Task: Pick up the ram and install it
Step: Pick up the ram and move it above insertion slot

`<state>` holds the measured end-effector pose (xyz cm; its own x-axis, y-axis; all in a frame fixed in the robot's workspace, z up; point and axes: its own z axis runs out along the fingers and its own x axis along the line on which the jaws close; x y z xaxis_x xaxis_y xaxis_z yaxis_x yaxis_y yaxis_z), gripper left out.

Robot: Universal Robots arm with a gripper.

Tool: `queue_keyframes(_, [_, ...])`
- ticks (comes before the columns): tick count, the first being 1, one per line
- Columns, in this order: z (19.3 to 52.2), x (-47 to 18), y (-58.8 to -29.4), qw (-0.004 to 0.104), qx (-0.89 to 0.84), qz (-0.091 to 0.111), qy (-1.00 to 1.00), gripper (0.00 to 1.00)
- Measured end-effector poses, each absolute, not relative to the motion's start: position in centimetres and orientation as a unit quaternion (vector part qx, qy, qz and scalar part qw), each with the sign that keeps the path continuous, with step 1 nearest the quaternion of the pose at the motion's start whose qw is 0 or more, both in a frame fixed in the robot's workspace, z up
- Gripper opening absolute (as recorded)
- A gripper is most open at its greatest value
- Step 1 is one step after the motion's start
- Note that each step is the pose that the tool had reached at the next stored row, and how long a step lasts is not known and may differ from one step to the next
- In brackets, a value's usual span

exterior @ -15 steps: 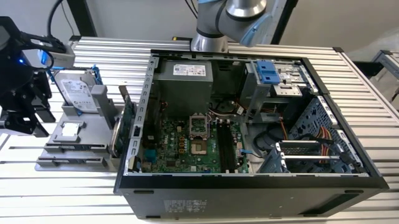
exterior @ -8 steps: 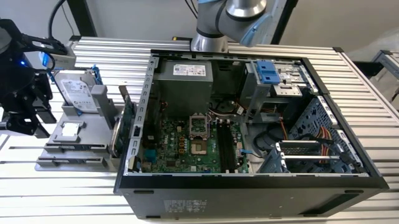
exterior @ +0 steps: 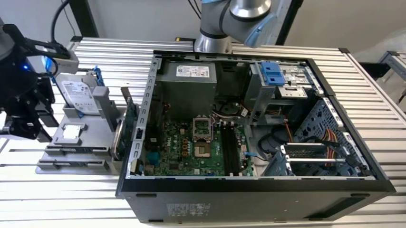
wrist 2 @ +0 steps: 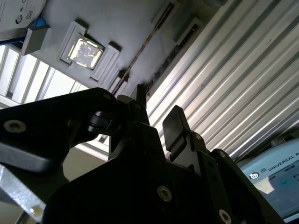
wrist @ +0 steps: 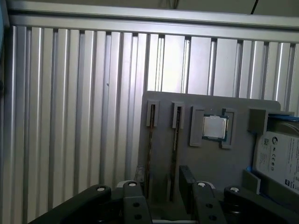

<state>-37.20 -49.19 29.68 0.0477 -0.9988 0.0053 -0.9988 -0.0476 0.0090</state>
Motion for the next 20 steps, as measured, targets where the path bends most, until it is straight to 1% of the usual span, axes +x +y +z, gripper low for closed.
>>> queue_keyframes(20, [28.69, -37.18, -49.19, 0.005, 0.724, -0.001, -0.690, 1.00])
